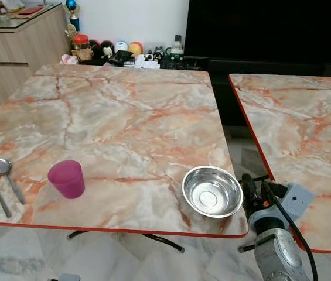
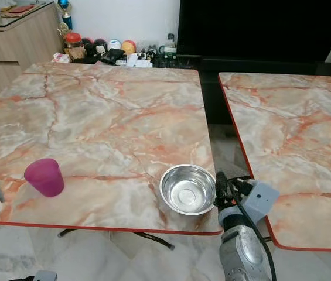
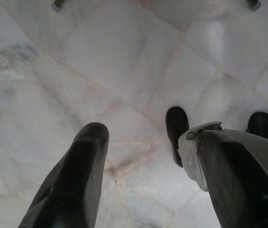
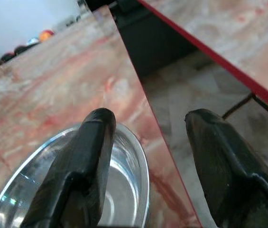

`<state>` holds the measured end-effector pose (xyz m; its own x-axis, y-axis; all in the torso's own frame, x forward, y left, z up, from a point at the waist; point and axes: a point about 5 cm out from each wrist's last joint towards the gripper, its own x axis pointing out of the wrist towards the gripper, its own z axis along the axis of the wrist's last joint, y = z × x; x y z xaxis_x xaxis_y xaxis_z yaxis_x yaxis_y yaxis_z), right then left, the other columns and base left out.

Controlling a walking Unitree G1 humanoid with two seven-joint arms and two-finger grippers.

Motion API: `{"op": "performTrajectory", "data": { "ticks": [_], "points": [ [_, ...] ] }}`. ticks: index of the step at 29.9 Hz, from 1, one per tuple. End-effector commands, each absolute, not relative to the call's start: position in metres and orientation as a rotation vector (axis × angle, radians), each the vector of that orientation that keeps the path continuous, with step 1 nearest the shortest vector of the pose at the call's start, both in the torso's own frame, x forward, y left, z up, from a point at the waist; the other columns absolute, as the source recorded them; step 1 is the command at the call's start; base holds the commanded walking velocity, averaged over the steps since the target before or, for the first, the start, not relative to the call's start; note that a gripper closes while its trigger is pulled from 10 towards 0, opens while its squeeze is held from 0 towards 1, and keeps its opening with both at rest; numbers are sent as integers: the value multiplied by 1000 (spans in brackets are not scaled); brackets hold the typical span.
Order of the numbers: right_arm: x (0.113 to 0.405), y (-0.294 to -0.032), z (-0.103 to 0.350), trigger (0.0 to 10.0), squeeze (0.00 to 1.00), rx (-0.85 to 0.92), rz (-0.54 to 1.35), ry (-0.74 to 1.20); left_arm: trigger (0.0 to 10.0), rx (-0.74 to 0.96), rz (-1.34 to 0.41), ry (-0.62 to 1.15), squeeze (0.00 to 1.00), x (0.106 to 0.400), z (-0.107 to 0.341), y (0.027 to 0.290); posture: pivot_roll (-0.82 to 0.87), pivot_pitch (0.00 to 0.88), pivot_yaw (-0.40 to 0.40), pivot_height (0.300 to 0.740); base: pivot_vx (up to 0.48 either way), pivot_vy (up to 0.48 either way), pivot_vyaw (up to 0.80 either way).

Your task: Setting the table

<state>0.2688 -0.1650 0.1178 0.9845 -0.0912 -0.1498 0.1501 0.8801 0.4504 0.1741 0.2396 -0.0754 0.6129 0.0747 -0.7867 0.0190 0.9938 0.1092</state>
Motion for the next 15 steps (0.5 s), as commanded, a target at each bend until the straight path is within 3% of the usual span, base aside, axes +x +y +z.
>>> {"op": "performTrajectory", "data": {
  "ticks": [1, 10, 15],
  "points": [
    [270, -159, 110, 10000, 0, 543, -122, 183, 10000, 122, 34, 945, 0, 167, -79, 242, -22, 120, -14, 740, 0, 0, 0],
    [282, -153, 110, 10000, 0, 561, -57, 258, 10000, 136, 35, 949, 0, 165, -78, 246, -40, 135, -9, 740, 0, 0, 0],
    [282, -150, 108, 10000, 0, 578, -27, 268, 10000, 148, 18, 953, 0, 164, -79, 245, -37, 98, -6, 740, 0, 0, 0]
  ]
}}
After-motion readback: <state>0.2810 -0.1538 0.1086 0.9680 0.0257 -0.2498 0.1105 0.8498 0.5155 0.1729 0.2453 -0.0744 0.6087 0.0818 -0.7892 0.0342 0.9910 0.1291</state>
